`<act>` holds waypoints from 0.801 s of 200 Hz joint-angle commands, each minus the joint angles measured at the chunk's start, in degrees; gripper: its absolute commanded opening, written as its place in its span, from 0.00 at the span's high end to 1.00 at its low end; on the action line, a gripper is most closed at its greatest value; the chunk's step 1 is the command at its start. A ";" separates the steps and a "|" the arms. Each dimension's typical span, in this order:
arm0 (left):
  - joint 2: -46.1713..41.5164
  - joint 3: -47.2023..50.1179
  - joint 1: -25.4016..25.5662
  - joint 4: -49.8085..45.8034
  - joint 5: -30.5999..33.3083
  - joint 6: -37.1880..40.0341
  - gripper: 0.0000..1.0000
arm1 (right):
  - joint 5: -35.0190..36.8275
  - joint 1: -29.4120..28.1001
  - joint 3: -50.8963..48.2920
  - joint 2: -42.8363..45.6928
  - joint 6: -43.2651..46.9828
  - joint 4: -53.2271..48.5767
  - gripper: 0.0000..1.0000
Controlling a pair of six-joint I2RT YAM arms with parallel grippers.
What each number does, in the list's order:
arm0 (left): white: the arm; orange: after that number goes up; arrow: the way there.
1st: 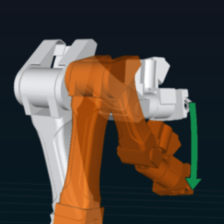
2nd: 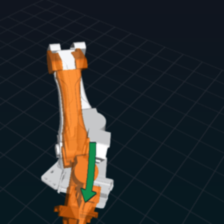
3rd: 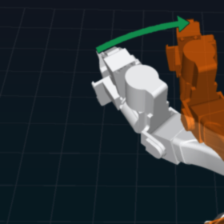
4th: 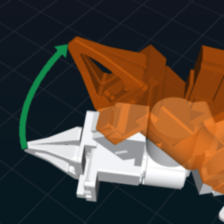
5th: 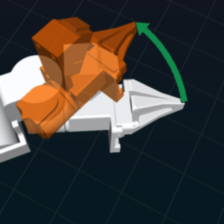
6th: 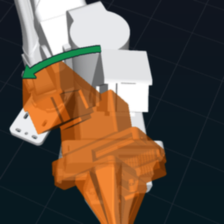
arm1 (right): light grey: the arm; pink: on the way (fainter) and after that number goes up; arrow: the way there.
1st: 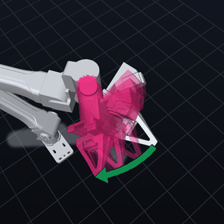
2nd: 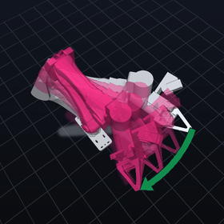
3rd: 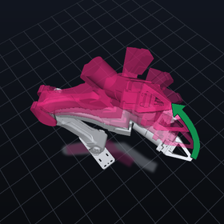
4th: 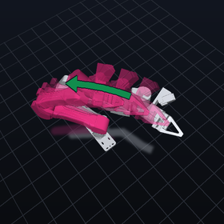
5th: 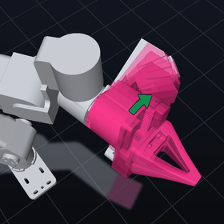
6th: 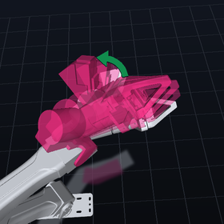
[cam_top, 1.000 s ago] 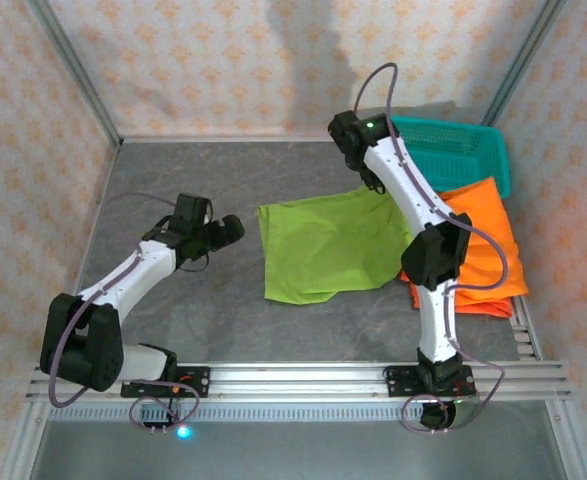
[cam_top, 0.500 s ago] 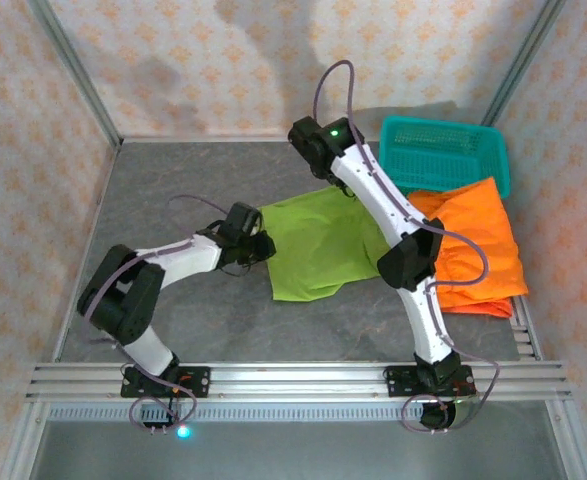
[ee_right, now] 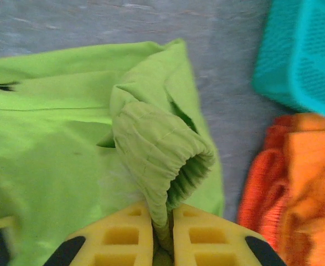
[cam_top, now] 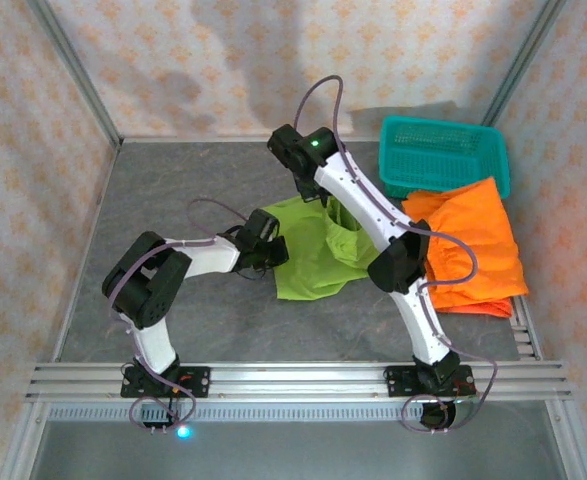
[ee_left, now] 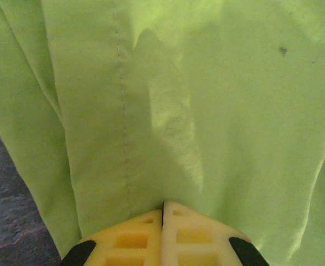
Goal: Fold and stack the shorts
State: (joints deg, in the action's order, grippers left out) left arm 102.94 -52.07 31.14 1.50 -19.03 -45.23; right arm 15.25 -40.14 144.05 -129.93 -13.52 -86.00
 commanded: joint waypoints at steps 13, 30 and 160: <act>1.09 1.50 0.57 0.27 2.57 -1.40 0.94 | -14.11 -0.11 -2.88 -0.80 -6.90 10.19 0.99; -0.80 2.16 0.51 0.69 3.42 -1.45 0.91 | -18.35 -0.12 -4.44 -1.74 -9.51 14.03 0.92; -46.68 14.87 -12.46 -8.09 13.89 -3.25 0.00 | -43.46 6.32 -42.73 29.26 -22.48 50.76 0.12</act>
State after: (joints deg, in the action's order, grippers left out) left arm 56.34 -35.29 23.14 -3.68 -2.59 -47.00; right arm -26.63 -34.15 113.93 -107.28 -31.33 -45.78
